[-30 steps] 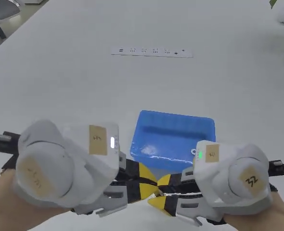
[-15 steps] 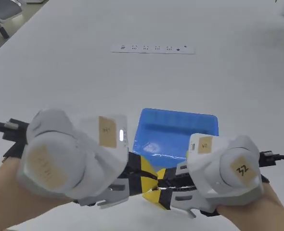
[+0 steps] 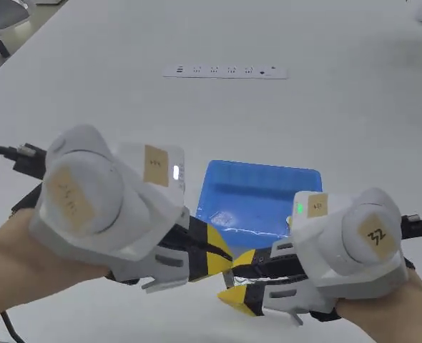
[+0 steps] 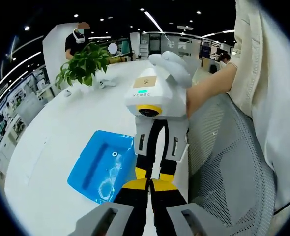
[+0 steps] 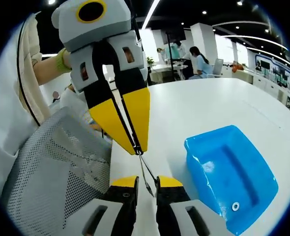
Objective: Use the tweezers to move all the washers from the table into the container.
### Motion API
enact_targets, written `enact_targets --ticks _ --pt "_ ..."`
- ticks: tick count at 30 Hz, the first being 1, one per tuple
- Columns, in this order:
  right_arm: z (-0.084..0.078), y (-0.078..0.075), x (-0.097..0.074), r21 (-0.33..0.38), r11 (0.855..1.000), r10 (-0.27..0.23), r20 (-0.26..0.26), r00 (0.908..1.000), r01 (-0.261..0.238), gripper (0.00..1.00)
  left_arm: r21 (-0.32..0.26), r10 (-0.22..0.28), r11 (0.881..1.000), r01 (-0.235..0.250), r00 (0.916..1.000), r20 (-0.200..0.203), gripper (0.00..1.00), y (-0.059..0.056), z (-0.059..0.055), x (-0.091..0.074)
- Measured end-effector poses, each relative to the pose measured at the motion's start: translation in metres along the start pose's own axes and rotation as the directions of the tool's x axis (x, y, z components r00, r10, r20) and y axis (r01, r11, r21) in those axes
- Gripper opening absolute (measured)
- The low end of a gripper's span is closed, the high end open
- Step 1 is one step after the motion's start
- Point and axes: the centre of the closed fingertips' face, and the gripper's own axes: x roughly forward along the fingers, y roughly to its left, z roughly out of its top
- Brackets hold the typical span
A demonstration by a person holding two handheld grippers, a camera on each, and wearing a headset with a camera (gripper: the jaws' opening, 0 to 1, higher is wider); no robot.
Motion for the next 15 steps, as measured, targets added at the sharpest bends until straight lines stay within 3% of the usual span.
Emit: enact_targets --ticks 2,6,15 --pt "0.0004 -0.0016 0.0013 -0.001 1.0 0.001 -0.001 1.0 -0.001 0.07 0.001 -0.005 1.0 0.005 1.0 0.003 0.0 0.0 0.0006 0.0004" --pt "0.0004 -0.0007 0.0052 -0.069 0.998 0.009 -0.03 0.9995 -0.011 0.06 0.006 -0.005 1.0 0.005 1.0 -0.005 0.0 0.0018 -0.0027 0.0007" --pt "-0.0002 0.0015 0.0102 -0.104 0.994 0.022 -0.034 0.9992 -0.025 0.07 -0.031 0.0 1.0 0.002 0.999 0.044 0.0 -0.0015 -0.0026 0.0008"
